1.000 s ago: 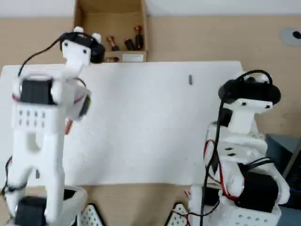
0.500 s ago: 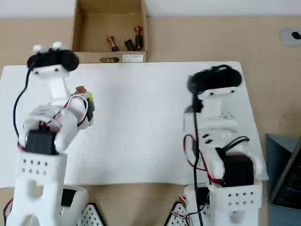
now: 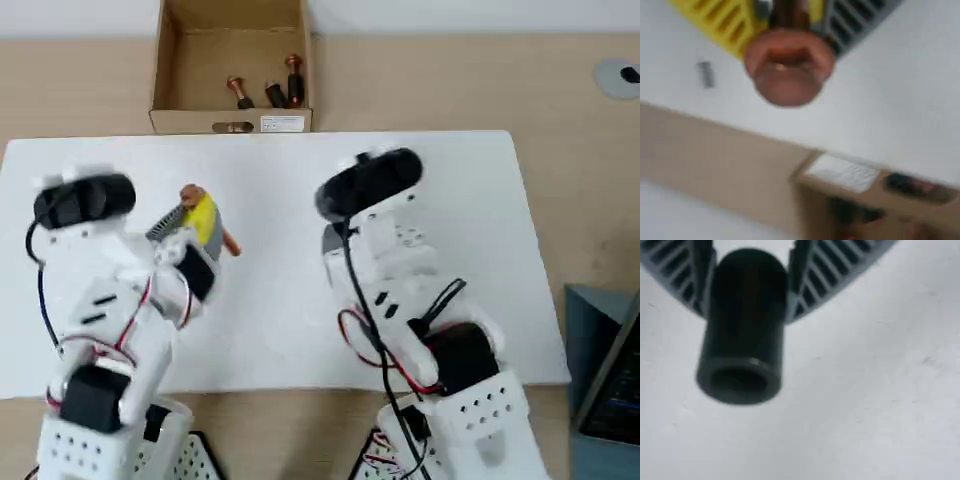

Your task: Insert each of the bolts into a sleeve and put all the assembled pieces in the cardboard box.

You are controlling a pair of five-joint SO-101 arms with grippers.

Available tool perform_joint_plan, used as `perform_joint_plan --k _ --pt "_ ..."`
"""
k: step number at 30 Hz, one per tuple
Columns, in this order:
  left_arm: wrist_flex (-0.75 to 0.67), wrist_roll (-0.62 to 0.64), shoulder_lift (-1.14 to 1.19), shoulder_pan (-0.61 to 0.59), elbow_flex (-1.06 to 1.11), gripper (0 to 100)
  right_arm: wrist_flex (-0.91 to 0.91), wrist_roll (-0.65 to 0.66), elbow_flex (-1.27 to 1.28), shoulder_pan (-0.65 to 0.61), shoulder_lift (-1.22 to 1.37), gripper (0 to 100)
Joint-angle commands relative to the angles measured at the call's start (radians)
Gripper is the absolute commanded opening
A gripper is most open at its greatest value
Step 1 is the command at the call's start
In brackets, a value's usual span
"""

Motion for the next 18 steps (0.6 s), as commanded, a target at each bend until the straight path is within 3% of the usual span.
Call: perform_joint_plan --k 1,7,18 --pt "-0.077 0.026 -0.143 0.041 0.058 0 -0.023 0.0 0.012 -0.068 -0.084 0.9" --pt "-0.104 0.044 -0.338 0.083 0.133 0 -0.023 0.006 0.142 -0.117 -0.283 0.9" --pt "-0.106 0.152 -0.338 0.087 0.074 0 -0.023 0.091 0.282 -0.274 -0.461 0.9"
